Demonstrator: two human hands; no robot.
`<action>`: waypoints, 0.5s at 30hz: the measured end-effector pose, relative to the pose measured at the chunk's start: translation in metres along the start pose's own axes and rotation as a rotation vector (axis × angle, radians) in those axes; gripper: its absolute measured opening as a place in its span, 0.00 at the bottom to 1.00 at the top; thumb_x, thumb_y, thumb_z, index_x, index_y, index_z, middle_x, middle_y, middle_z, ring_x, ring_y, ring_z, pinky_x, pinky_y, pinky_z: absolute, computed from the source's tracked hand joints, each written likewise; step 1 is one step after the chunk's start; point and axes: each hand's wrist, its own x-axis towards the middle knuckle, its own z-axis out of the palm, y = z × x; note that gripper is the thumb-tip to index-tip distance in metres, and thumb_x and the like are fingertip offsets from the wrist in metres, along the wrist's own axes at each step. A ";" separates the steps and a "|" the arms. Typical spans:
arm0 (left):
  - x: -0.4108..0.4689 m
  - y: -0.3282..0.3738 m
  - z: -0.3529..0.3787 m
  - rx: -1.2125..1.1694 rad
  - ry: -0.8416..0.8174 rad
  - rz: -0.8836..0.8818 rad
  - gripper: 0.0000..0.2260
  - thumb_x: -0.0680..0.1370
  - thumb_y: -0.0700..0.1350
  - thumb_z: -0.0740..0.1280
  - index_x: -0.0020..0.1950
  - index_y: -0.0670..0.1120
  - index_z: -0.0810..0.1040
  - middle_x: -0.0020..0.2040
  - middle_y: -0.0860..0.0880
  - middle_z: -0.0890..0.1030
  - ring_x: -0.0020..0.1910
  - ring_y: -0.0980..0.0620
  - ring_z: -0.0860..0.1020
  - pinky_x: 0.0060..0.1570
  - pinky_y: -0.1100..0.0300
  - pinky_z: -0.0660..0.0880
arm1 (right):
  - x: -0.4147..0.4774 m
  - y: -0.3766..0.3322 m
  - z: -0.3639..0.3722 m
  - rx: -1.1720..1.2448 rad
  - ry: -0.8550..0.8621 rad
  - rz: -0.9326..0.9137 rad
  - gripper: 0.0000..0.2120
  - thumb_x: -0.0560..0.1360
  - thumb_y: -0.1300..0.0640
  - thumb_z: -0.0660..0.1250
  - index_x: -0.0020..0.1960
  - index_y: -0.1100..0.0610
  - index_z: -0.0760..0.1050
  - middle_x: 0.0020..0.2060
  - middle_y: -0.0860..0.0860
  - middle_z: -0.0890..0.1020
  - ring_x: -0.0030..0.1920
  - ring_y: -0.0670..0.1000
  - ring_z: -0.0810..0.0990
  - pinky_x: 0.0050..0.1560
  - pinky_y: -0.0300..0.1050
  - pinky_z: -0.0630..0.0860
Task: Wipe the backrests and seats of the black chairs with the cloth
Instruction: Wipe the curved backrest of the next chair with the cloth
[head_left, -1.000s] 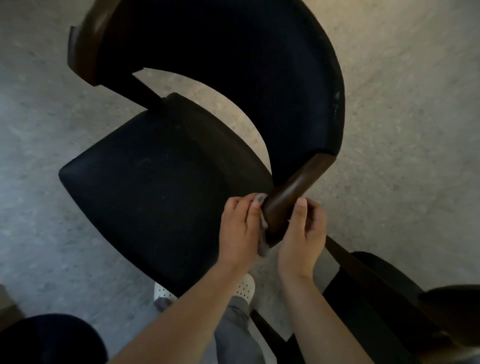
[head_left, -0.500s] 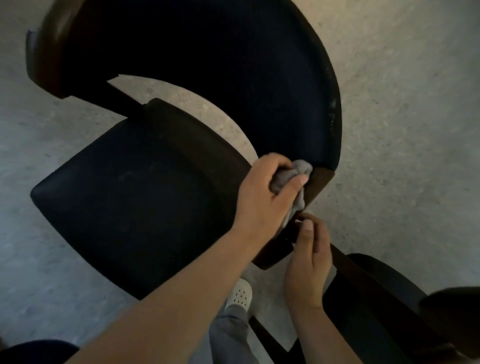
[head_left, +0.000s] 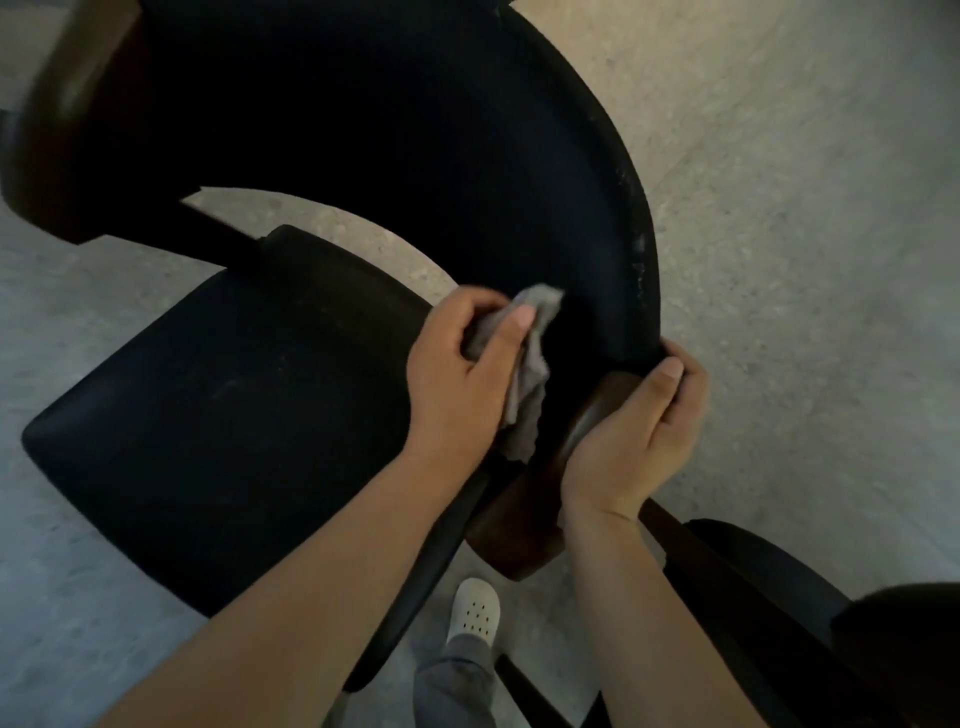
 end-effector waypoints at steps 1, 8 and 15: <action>0.006 0.010 0.003 0.007 -0.003 0.074 0.06 0.78 0.50 0.67 0.50 0.49 0.77 0.46 0.51 0.79 0.47 0.55 0.78 0.48 0.61 0.77 | 0.000 0.000 0.000 -0.005 0.005 0.003 0.12 0.83 0.57 0.53 0.55 0.56 0.75 0.44 0.44 0.77 0.45 0.41 0.75 0.46 0.37 0.72; 0.033 0.043 0.011 -0.003 -0.087 0.379 0.04 0.74 0.46 0.73 0.46 0.49 0.80 0.45 0.51 0.79 0.47 0.54 0.78 0.48 0.64 0.75 | -0.003 -0.003 0.000 -0.021 0.070 0.028 0.09 0.83 0.59 0.55 0.54 0.60 0.73 0.41 0.43 0.74 0.41 0.37 0.73 0.42 0.28 0.67; 0.032 0.022 0.037 0.147 -0.241 0.475 0.11 0.72 0.49 0.75 0.46 0.45 0.79 0.47 0.51 0.76 0.46 0.57 0.75 0.46 0.59 0.75 | -0.003 -0.003 0.001 -0.048 0.070 0.026 0.07 0.82 0.55 0.55 0.52 0.53 0.72 0.43 0.41 0.75 0.43 0.38 0.74 0.44 0.31 0.69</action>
